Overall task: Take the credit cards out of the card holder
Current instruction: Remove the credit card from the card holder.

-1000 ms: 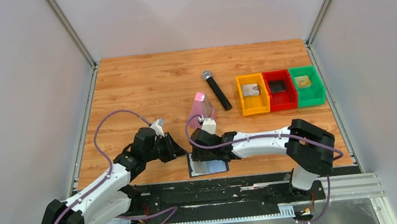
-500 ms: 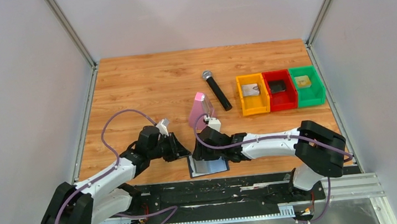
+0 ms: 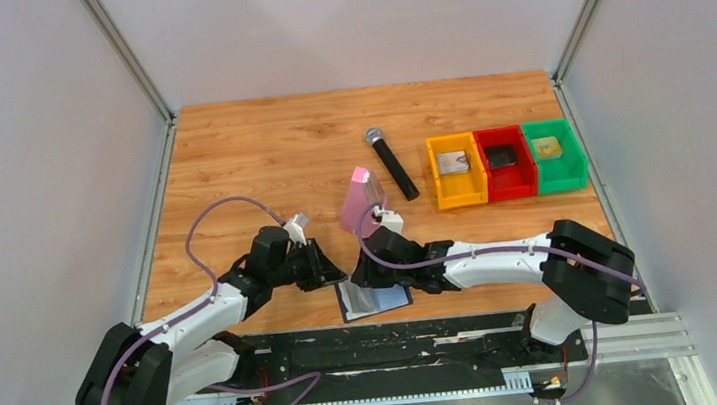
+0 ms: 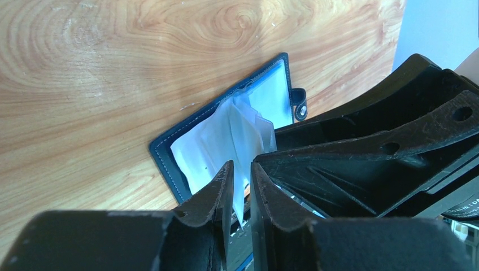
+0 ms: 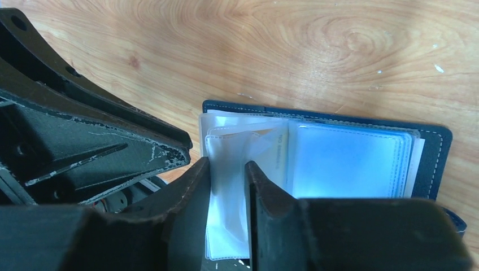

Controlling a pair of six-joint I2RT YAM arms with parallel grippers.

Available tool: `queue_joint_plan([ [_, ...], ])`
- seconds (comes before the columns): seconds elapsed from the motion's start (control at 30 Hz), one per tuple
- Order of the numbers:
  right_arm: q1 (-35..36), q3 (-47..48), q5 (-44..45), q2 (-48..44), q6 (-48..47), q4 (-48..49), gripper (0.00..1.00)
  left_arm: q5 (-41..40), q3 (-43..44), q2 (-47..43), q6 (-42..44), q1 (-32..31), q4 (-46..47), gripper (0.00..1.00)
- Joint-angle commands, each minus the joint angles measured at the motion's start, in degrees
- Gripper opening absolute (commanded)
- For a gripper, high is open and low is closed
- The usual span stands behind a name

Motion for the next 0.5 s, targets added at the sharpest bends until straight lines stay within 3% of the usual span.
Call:
queue_joint_plan([
  [0.0,-0.3,-0.6,0.5,-2.3,0.2,1.8,0.32,1.1,0.3,0.4,0.7,0.2,2.6,0.24],
  [0.13,-0.3,-0.9,0.2,-2.3,0.4,1.6,0.38,1.0,0.3,1.0,0.7,0.2,2.6,0.25],
  [0.3,-0.3,-1.2,0.6,-3.1,0.3,1.6,0.3,2.2,0.0,2.7,0.5,0.3,4.5,0.25],
  [0.47,-0.3,-1.2,0.3,-3.5,0.4,1.7,0.41,3.1,0.3,3.6,0.3,0.1,5.7,0.25],
])
